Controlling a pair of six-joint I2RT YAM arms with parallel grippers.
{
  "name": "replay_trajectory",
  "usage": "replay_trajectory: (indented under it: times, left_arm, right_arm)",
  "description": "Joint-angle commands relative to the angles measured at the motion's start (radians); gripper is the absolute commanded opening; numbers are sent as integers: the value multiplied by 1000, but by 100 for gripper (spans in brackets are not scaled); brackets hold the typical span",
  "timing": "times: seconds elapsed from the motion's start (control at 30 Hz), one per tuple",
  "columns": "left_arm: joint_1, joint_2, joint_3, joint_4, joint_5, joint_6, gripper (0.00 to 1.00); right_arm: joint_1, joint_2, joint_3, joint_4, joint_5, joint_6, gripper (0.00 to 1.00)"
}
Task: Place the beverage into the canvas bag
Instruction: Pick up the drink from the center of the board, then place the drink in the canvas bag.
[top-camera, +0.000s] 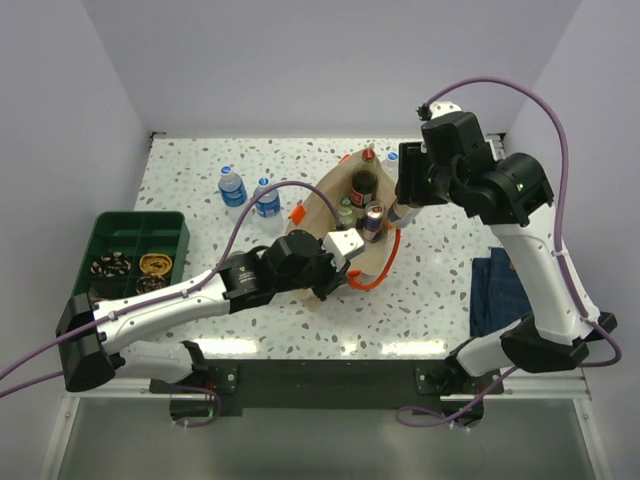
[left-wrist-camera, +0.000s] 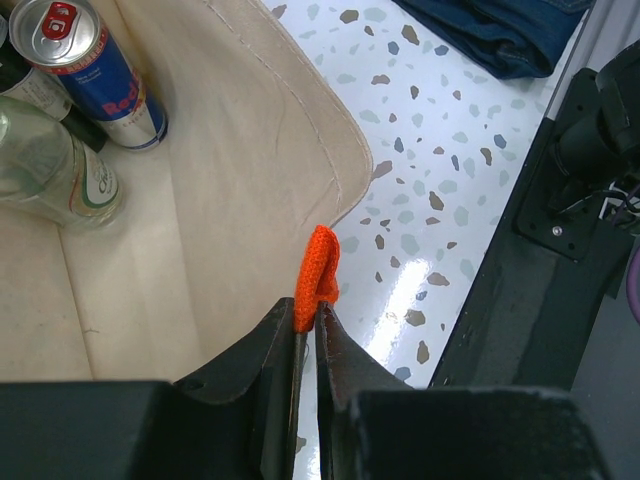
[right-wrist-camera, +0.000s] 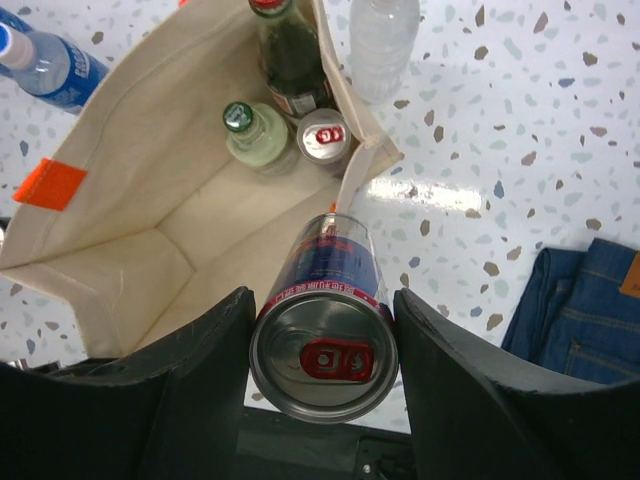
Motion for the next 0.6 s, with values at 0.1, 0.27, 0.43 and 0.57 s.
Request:
replay_trajectory:
  times: [0.1,0.27,0.43,0.57]
  left_arm:
    - [3,9,15,13,-46,-10,18]
    - [3,4,12,14,-53,-17,18]
    - [3,4,5,19,-53,-27,18]
    - [3,4,2,20,-56,-33,18]
  right_arm:
    - [-3,51,124,106,-63,-52,0]
    - [-3,81,88,161,-108,-51,0]
    - [-2,106,35,215,-154,-51,0]
    - [-3,124,-20,255,-201,-43,0]
